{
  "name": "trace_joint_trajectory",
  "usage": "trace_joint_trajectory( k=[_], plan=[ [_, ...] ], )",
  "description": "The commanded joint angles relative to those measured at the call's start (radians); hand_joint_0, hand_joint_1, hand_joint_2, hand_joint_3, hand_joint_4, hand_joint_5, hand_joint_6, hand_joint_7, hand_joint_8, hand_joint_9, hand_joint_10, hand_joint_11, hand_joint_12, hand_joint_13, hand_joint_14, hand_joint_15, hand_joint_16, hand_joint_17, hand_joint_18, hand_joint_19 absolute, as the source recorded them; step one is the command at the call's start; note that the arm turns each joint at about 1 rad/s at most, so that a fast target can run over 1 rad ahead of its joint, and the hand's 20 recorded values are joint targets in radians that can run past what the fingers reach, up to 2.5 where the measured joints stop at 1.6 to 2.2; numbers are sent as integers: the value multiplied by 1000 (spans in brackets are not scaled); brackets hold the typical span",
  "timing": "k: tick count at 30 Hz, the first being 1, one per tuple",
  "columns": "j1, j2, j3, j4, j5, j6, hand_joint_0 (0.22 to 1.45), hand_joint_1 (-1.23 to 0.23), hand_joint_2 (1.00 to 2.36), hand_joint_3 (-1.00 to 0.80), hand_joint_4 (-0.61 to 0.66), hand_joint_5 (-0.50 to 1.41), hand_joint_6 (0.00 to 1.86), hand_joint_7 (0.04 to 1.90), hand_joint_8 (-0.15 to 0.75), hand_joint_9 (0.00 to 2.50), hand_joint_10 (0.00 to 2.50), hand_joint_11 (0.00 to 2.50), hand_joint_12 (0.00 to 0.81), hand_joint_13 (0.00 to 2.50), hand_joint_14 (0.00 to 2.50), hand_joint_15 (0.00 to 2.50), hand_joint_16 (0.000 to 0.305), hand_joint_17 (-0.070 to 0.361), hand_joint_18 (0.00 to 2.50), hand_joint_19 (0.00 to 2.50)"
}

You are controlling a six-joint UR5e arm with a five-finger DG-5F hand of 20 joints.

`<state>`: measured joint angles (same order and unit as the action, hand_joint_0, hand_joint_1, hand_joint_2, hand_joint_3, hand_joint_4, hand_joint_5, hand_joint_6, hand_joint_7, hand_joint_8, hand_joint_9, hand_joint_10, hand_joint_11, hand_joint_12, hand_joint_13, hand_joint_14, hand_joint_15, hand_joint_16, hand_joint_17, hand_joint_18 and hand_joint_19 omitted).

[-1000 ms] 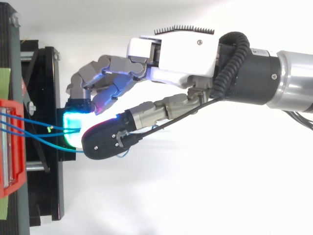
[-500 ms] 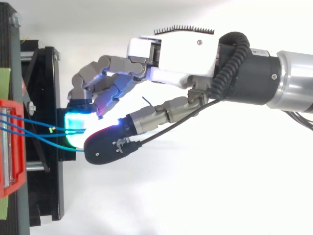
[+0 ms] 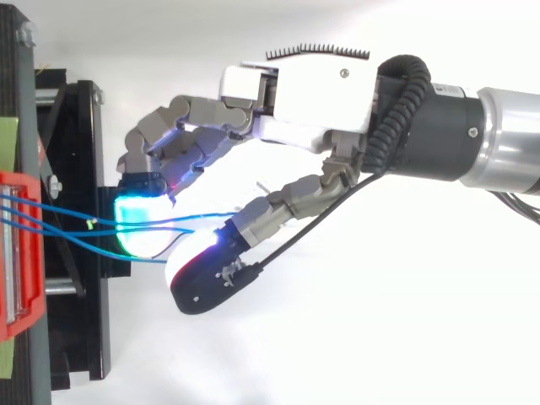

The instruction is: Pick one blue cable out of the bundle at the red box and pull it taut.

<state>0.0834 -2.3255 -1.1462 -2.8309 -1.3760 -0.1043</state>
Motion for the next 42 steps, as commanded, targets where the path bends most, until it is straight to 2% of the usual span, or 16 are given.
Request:
trace_joint_trajectory(
  k=[1, 3, 5, 9, 11, 15, 21, 27, 35, 42],
  plan=[
    [-1, 0, 0, 1, 0, 0, 546, -899, 1000, -500, 166, -136, 855, 966, 335, 749, 12, 450, 376, 359, 5, 129, 55, 123, 405, 188],
    [1, 0, 0, 1, 0, 0, 477, -800, 1000, -500, 176, -128, 851, 968, 355, 765, 9, 442, 396, 366, 5, 135, 59, 133, 406, 200],
    [1, -2, 0, 1, 0, 0, 461, -728, 1000, -500, 169, -123, 848, 958, 365, 786, 9, 432, 402, 371, 5, 138, 60, 136, 406, 206],
    [1, 0, 0, 1, 0, 2, 493, -537, 1000, -500, 132, -113, 834, 989, 349, 826, 9, 425, 384, 378, 5, 140, 58, 130, 381, 233],
    [1, 0, 0, 1, 0, 2, 549, -513, 1000, -500, 115, -113, 831, 1005, 335, 827, 10, 421, 364, 375, 6, 145, 54, 121, 357, 244],
    [1, 0, 0, -1, 0, 2, 589, -627, 1013, -300, 126, -115, 832, 1044, 344, 832, 10, 433, 359, 392, 6, 158, 52, 117, 368, 238],
    [1, 0, 0, 1, 0, 2, 585, -763, 1018, -155, 186, -112, 854, 1055, 371, 875, 10, 478, 373, 438, 7, 161, 55, 124, 447, 215],
    [1, 0, 0, -1, 0, 2, 601, -825, 1019, -147, 181, -115, 856, 1048, 367, 868, 11, 491, 367, 434, 7, 163, 54, 121, 449, 209],
    [1, 0, 2, -1, 0, -2, 629, -893, 1020, -154, 105, -129, 865, 1063, 350, 804, 13, 484, 367, 419, 6, 148, 53, 119, 449, 195],
    [1, 0, 2, 1, 0, 0, 677, -955, 1017, -254, 65, -142, 876, 1052, 333, 761, 11, 461, 363, 393, 5, 121, 53, 120, 450, 167]
  ],
)
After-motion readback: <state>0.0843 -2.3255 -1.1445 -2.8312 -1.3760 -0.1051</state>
